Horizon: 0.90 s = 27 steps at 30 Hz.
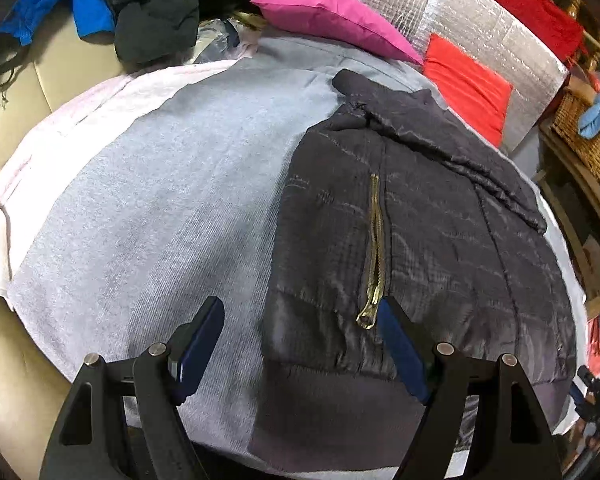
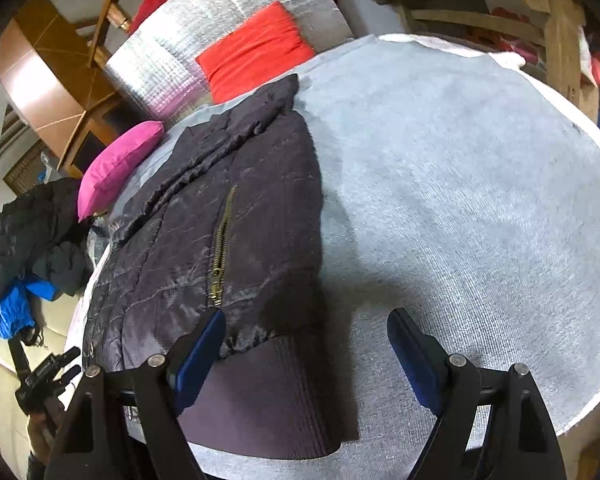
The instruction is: Fold large clothes
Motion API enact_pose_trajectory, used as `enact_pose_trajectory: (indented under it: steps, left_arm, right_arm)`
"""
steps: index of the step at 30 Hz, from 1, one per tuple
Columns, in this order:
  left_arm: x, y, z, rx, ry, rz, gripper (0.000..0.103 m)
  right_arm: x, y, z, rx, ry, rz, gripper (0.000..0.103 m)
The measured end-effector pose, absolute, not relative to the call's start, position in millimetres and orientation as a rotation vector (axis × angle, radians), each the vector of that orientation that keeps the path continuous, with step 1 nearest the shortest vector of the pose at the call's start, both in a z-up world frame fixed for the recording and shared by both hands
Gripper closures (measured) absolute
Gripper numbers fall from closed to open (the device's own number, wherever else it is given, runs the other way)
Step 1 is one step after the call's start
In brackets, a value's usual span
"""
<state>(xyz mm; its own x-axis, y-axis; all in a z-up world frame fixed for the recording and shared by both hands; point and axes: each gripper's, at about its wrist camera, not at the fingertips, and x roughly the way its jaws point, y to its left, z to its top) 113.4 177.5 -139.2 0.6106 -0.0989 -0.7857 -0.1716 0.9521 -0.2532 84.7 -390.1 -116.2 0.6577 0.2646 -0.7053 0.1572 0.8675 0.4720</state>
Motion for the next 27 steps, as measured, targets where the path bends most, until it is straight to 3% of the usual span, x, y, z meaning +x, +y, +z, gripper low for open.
enact_pose_trajectory:
  steps: [9,14,15,16,18,23,27]
  left_arm:
    - [93.3,184.6,-146.7,-0.345,0.895,-0.004,0.024]
    - [100.1,184.2,-167.7,-0.366,0.979,-0.026,0.024]
    - [99.3,186.1,-167.9,-0.385,0.970,-0.024,0.024]
    - [98.7,186.5,-166.7,-0.394,0.964,-0.028,0.024]
    - [97.4,185.9,-167.2,-0.402,0.960,-0.039,0.024]
    - [97.0,181.3,-168.8,-0.392,0.961,-0.065,0.022]
    - [100.5,176.8,-171.0,-0.383,0.975,-0.088,0.012]
  right_arm:
    - [85.8,-380.8,-120.4,0.586,0.863,0.173,0.018]
    - [89.4,-382.0,-133.6,0.657,0.883,0.195,0.018]
    - [88.3,-381.5,-133.2,0.664,0.881,0.204,0.026]
    - [87.8,-379.4,-133.7,0.672,0.892,0.231,0.041]
    - [86.2,-374.0,-133.6,0.641,0.916,0.238,0.047]
    - [86.3,-376.9,-138.6,0.659,0.922,0.246,0.048]
    - [87.5,-371.6,-139.3,0.631,0.901,0.252,0.036]
